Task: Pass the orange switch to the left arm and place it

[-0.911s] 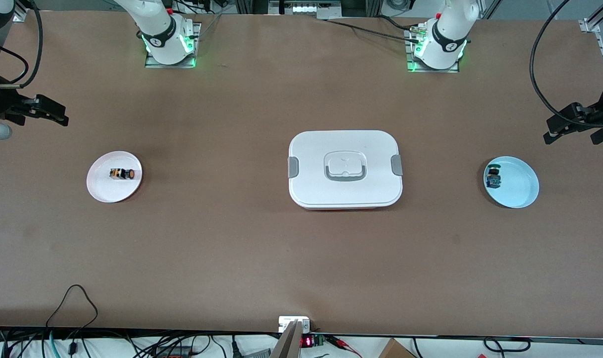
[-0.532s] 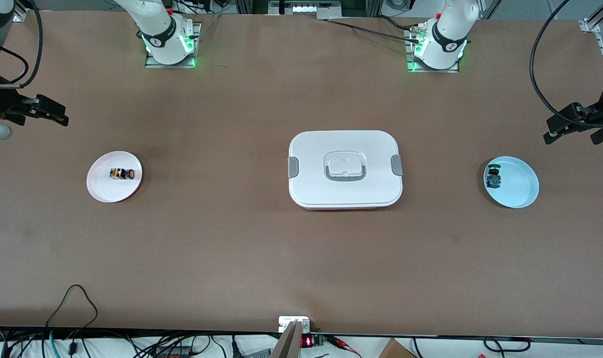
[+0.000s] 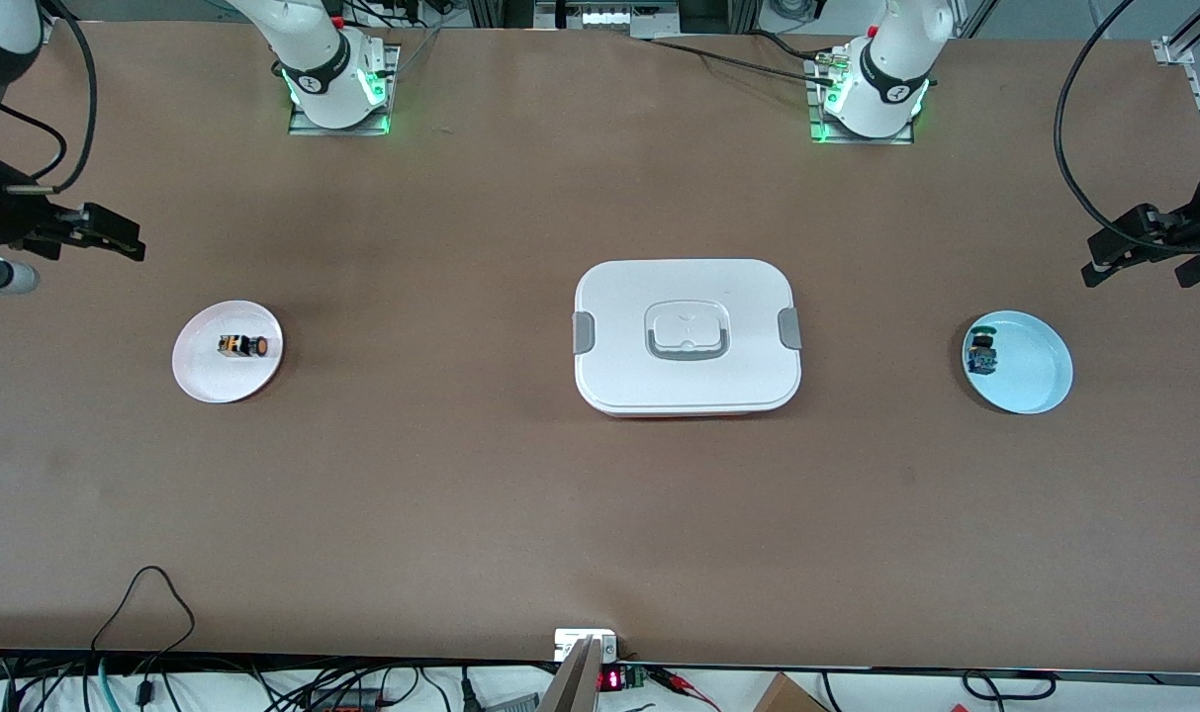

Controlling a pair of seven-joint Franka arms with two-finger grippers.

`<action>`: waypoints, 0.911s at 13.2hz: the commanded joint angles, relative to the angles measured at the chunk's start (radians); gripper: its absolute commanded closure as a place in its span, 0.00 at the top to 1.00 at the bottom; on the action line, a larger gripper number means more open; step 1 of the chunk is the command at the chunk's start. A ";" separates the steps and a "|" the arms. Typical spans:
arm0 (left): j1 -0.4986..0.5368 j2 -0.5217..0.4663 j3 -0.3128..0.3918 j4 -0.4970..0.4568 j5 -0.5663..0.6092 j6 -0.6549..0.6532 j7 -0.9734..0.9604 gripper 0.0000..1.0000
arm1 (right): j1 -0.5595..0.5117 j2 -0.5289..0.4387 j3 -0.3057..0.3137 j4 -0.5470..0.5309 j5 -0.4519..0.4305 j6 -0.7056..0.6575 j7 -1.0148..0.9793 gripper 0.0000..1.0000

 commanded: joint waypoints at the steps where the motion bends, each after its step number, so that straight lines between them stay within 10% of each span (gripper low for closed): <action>1: 0.001 0.013 0.000 0.030 0.005 -0.022 0.007 1.00 | -0.011 0.025 0.005 0.016 0.006 0.006 -0.001 1.00; 12: 0.012 0.015 0.002 0.028 0.005 -0.022 0.009 1.00 | -0.017 0.099 0.002 0.012 0.003 0.103 0.006 1.00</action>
